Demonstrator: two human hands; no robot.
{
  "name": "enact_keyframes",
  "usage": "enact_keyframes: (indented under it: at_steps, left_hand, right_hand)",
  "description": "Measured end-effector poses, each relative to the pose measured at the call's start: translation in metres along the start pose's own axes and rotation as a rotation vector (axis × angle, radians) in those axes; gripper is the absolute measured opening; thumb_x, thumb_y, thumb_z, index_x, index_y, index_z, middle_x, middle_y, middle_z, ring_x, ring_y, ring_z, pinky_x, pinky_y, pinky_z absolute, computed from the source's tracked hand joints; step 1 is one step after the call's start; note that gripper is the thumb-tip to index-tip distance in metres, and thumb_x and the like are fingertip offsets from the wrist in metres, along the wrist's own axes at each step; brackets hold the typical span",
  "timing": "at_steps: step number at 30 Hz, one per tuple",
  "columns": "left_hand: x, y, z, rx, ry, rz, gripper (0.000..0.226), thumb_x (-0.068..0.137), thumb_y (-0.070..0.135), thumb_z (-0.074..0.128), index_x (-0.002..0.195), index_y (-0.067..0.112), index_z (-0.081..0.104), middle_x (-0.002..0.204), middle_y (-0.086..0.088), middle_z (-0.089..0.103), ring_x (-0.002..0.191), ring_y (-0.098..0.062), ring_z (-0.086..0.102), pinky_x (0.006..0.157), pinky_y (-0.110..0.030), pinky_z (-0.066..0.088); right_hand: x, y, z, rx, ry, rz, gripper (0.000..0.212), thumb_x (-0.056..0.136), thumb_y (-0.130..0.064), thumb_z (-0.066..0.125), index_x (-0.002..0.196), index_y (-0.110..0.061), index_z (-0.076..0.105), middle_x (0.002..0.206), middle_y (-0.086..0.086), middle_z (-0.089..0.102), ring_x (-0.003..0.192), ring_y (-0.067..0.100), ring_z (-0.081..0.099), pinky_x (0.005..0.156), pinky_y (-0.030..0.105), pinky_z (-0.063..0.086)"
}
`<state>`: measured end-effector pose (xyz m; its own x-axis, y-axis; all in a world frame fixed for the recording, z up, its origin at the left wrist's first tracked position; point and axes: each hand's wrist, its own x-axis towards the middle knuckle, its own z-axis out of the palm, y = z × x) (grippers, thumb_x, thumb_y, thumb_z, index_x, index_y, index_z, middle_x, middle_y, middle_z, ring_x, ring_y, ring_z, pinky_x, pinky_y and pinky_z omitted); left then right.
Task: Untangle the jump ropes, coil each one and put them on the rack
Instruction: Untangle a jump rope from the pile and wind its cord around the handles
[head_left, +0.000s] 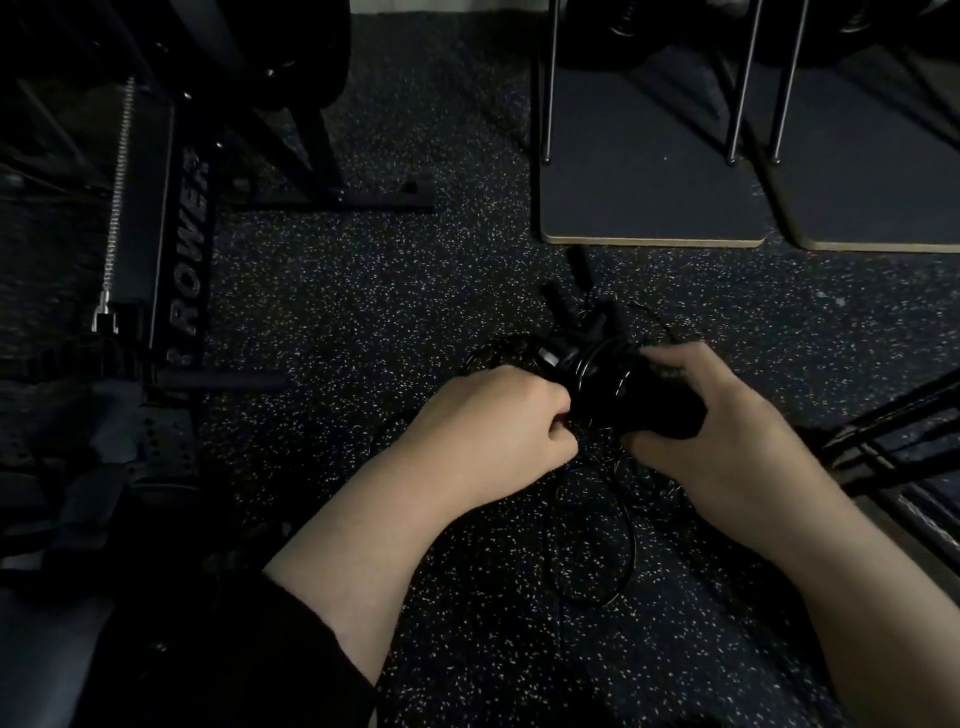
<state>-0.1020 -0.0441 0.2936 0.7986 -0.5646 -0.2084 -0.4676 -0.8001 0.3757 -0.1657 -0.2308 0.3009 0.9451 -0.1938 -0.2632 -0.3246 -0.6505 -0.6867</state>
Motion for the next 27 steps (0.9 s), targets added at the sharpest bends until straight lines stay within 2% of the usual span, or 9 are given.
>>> enact_keyframes:
  at_steps: [4, 9, 11, 14, 18, 21, 23, 25, 27]
  left_hand:
    - [-0.007, -0.002, -0.012, 0.002, 0.139, 0.096, 0.034, 0.095, 0.033, 0.052, 0.065, 0.019, 0.056, 0.052, 0.006, 0.050, 0.049, -0.010, 0.045, 0.058, -0.032, 0.050]
    - [-0.010, -0.015, -0.017, -0.143, 0.290, 0.205, 0.041, 0.093, 0.034, 0.053, 0.057, 0.018, 0.043, 0.043, 0.006, 0.037, 0.042, -0.014, 0.037, 0.046, -0.027, 0.030]
    - [-0.010, -0.019, -0.018, -0.337, 0.218, 0.180, 0.040, 0.094, 0.032, 0.054, 0.058, 0.016, 0.049, 0.045, 0.006, 0.039, 0.043, -0.010, 0.035, 0.046, -0.028, 0.029]
    - [-0.009, -0.022, -0.024, -0.655, 0.053, 0.128, 0.034, 0.100, 0.023, 0.055, 0.069, 0.014, 0.066, 0.047, 0.004, 0.048, 0.046, -0.012, 0.039, 0.048, -0.027, 0.034]
    - [-0.008, -0.015, -0.025, -0.864, -0.045, 0.148, 0.034, 0.099, 0.024, 0.047, 0.074, 0.016, 0.069, 0.045, -0.004, 0.053, 0.045, -0.020, 0.042, 0.054, -0.030, 0.038]
    - [-0.004, -0.017, -0.019, -0.920, -0.028, 0.105, 0.034, 0.097, 0.026, 0.048, 0.070, 0.022, 0.068, 0.045, -0.001, 0.049, 0.044, -0.016, 0.040, 0.052, -0.032, 0.034]
    - [0.000, -0.020, -0.016, -0.932, -0.010, 0.052, 0.037, 0.102, 0.024, 0.051, 0.068, 0.020, 0.064, 0.045, 0.006, 0.048, 0.043, -0.010, 0.040, 0.047, -0.024, 0.031]
    - [0.002, -0.018, -0.011, -1.019, -0.032, -0.008, 0.039, 0.107, 0.019, 0.048, 0.069, 0.014, 0.060, 0.046, 0.010, 0.051, 0.042, -0.001, 0.045, 0.046, -0.014, 0.035]
    - [0.003, -0.014, -0.001, -1.098, -0.024, -0.096, 0.040, 0.105, 0.018, 0.050, 0.066, 0.015, 0.059, 0.048, 0.013, 0.055, 0.044, 0.003, 0.050, 0.052, -0.017, 0.039]
  right_hand:
    - [-0.001, -0.002, -0.004, -0.100, -0.120, 0.006, 0.060, 0.083, -0.021, 0.080, 0.116, -0.060, 0.047, 0.084, -0.008, 0.069, 0.058, 0.014, 0.066, 0.052, 0.037, 0.056]
    - [-0.005, -0.005, -0.003, -0.013, -0.461, -0.081, 0.070, 0.080, -0.013, 0.081, 0.111, -0.068, 0.049, 0.081, -0.002, 0.071, 0.056, 0.010, 0.057, 0.051, 0.035, 0.046]
    - [-0.006, -0.007, -0.006, 0.135, -0.600, -0.119, 0.068, 0.083, -0.006, 0.079, 0.112, -0.063, 0.056, 0.091, 0.004, 0.072, 0.069, 0.015, 0.059, 0.061, 0.041, 0.048]
    - [-0.008, -0.006, -0.011, 0.308, -0.729, -0.120, 0.065, 0.084, 0.001, 0.078, 0.116, -0.053, 0.063, 0.092, -0.006, 0.073, 0.085, 0.015, 0.066, 0.080, 0.033, 0.053]
    - [-0.009, -0.004, -0.015, 0.429, -0.861, -0.123, 0.064, 0.081, 0.006, 0.076, 0.117, -0.046, 0.067, 0.101, -0.003, 0.074, 0.096, 0.021, 0.071, 0.092, 0.036, 0.056]
    - [-0.010, -0.003, -0.011, 0.534, -0.875, -0.171, 0.068, 0.074, 0.011, 0.073, 0.125, -0.034, 0.067, 0.119, 0.006, 0.073, 0.109, 0.028, 0.071, 0.091, 0.036, 0.057]
    - [-0.011, -0.001, -0.007, 0.563, -0.782, -0.280, 0.075, 0.072, 0.021, 0.071, 0.130, -0.026, 0.064, 0.129, 0.008, 0.069, 0.117, 0.033, 0.069, 0.091, 0.041, 0.058]
    - [-0.012, 0.000, -0.010, 0.632, -0.709, -0.344, 0.072, 0.073, 0.023, 0.071, 0.129, -0.022, 0.064, 0.128, 0.003, 0.071, 0.110, 0.028, 0.072, 0.087, 0.041, 0.061]
    - [-0.011, -0.004, -0.015, 0.775, -0.712, -0.351, 0.063, 0.073, 0.015, 0.073, 0.128, -0.015, 0.063, 0.117, -0.005, 0.073, 0.098, 0.009, 0.072, 0.080, 0.022, 0.057]
